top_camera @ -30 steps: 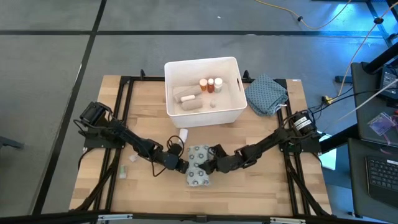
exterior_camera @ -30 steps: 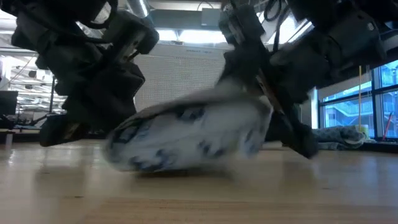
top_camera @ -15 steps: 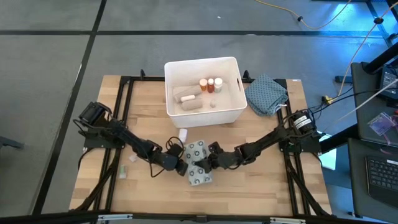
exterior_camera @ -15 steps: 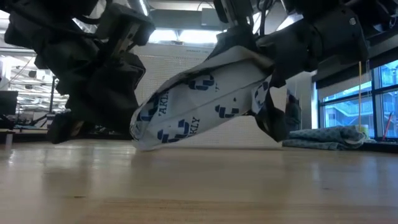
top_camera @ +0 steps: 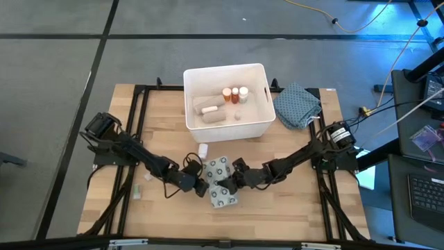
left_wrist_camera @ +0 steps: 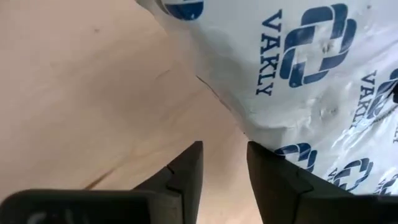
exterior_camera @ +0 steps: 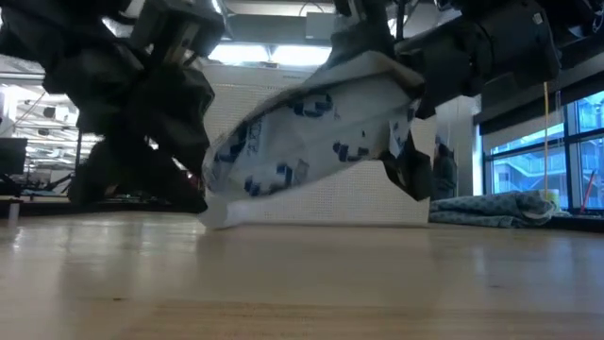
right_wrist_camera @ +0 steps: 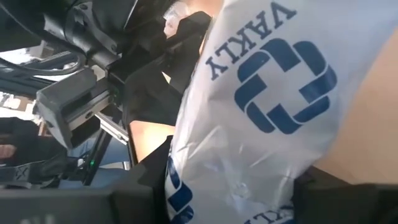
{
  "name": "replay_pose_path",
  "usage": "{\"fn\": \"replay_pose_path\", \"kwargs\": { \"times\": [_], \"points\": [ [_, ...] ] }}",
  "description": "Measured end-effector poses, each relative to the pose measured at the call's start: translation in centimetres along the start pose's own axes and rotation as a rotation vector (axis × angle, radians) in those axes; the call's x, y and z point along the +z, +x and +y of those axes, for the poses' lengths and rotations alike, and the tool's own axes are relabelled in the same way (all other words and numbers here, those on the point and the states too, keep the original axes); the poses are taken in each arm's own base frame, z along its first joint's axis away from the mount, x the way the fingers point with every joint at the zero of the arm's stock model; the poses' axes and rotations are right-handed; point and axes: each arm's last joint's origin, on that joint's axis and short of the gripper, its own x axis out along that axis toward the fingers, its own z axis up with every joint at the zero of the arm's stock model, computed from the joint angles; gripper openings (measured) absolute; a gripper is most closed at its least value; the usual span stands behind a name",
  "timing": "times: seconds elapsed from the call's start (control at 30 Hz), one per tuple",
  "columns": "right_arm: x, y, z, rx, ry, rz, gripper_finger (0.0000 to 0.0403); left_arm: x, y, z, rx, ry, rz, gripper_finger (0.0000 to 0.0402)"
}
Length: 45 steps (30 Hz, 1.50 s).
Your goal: Pick & place medical supplies in basket/bin
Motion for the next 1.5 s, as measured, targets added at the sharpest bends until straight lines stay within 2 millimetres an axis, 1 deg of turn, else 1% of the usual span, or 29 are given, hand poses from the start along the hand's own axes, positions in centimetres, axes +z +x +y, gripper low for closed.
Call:
{"fn": "replay_pose_path", "kwargs": {
  "times": [0.23,0.37,0.47,0.63,0.73,0.83,0.9,1.0,1.1,1.23,1.33,1.4,1.5],
  "points": [
    [0.8,-0.7,1.0,0.03,-0.058,-0.015,0.0169,0.3,-1.8,-0.7,0.01,0.018,-0.03,0.0123],
    [1.4,-1.4,1.9,0.055,-0.118,-0.02,0.0169,0.3,-2.4,-1.0,0.003,0.027,-0.032,0.0123],
    [2.0,-2.1,2.7,0.088,-0.153,-0.04,0.0169,0.0,-2.5,-1.0,-0.005,0.035,0.008,0.0123],
    [3.2,-2.9,3.2,0.079,-0.236,-0.061,0.0169,-0.7,-3.3,-1.4,-0.034,0.061,0.08,0.0123],
    [4.5,-4.4,4.5,0.121,-0.289,-0.088,0.0169,-0.9,-4.1,-1.6,-0.039,0.061,0.072,0.0123],
    [6.2,-6.6,6.1,0.177,-0.387,-0.124,0.0169,-0.7,-5.4,-2.2,-0.075,0.074,0.021,0.0123],
    [7.7,-8.6,7.2,0.203,-0.455,-0.169,0.0169,-0.2,-6.3,-2.7,-0.101,0.078,-0.04,0.0123],
    [10.6,-11.6,8.1,0.201,-0.554,-0.255,0.0169,0.8,-7.8,-3.3,-0.134,0.086,-0.138,0.0123],
    [13.9,-14.3,9.3,0.13,-0.66,-0.311,0.0169,2.1,-9.3,-3.8,-0.171,0.091,-0.213,0.0123],
    [18.8,-17.4,11.7,-0.019,-0.825,-0.312,0.0169,3.9,-11.4,-4.2,-0.214,0.124,-0.3,0.0123],
    [22.4,-18.9,12.9,-0.18,-0.95,-0.281,0.0169,5.4,-12.8,-4.3,-0.239,0.156,-0.354,0.0123],
    [24.7,-19.7,13.3,-0.284,-1.015,-0.25,0.0169,6.5,-13.8,-4.3,-0.253,0.174,-0.393,0.0123],
    [27.7,-20.4,13.3,-0.422,-1.092,-0.188,0.0169,7.7,-15.1,-4.2,-0.27,0.198,-0.448,0.0123]
  ]
}}
